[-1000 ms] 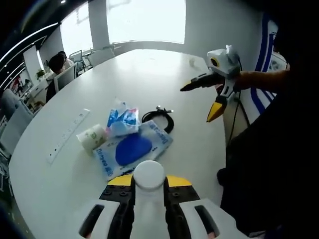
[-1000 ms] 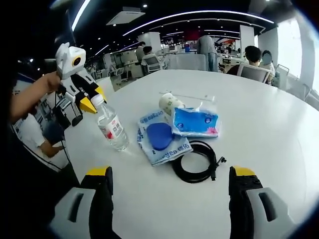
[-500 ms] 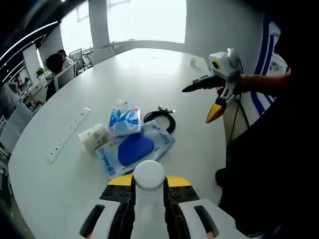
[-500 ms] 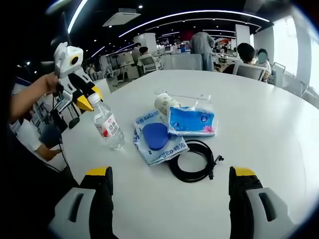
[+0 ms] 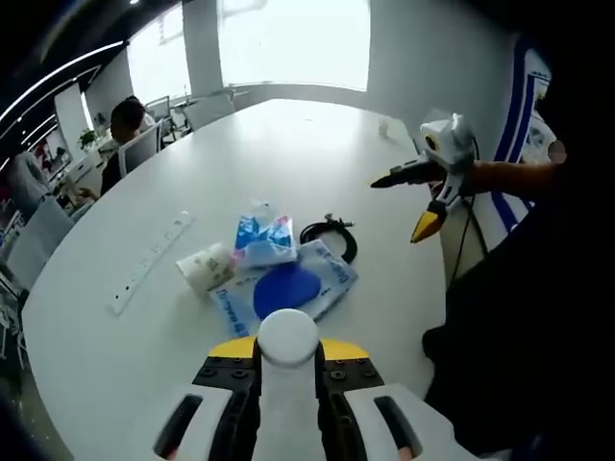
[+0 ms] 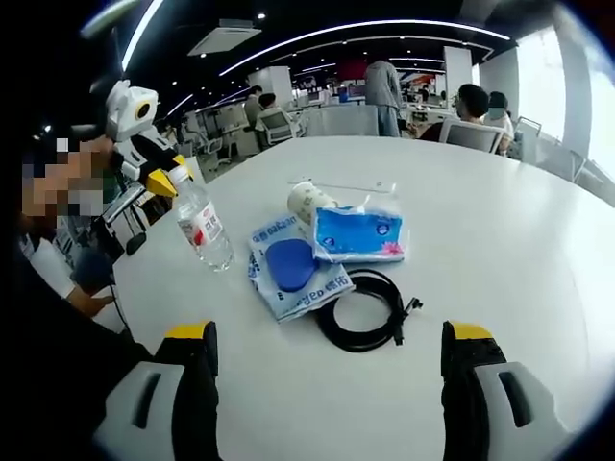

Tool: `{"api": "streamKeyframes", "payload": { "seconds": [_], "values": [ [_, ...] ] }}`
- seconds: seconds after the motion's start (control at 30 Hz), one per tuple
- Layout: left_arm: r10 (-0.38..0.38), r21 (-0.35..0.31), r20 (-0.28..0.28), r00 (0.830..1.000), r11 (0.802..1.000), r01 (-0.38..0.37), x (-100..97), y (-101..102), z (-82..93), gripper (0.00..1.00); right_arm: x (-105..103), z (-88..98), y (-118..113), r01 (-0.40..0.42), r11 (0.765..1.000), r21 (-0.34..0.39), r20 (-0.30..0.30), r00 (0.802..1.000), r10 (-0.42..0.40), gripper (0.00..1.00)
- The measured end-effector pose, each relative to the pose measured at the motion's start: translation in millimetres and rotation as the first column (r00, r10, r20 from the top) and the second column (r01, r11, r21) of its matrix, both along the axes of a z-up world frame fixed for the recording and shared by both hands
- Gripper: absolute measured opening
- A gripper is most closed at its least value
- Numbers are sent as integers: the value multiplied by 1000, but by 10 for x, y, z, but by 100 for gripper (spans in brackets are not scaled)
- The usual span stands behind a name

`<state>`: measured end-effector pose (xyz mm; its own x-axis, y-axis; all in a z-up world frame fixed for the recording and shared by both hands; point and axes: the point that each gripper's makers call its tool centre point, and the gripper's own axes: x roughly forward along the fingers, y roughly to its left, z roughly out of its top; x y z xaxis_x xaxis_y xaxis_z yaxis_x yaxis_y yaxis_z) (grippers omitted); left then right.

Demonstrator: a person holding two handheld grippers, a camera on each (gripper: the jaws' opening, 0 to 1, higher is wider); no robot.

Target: Arrange the tabletop items into an orderly group along one side of the table until the central work area is clear of visible clutter.

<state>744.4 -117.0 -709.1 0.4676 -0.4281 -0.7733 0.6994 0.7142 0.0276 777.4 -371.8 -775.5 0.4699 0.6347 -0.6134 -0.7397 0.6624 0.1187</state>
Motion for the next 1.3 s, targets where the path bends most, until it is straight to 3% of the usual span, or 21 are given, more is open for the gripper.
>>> {"api": "streamKeyframes", "payload": {
  "seconds": [0.5, 0.77, 0.97, 1.3],
  "values": [
    [-23, 23, 22, 1000, 999, 22, 331, 429, 81, 17, 64, 67, 7, 35, 999, -8, 21, 999, -35, 93],
    [-77, 46, 36, 996, 996, 75, 515, 631, 102, 17, 115, 89, 29, 51, 999, -8, 26, 998, -51, 93],
    [-84, 50, 23, 996, 995, 83, 632, 757, 31, 17, 154, 104, 40, 64, 998, -8, 30, 998, -64, 93],
    [-188, 49, -11, 982, 981, 189, 809, 892, -84, 17, 193, 88, 43, 79, 997, -20, 28, 997, -78, 93]
  ]
}}
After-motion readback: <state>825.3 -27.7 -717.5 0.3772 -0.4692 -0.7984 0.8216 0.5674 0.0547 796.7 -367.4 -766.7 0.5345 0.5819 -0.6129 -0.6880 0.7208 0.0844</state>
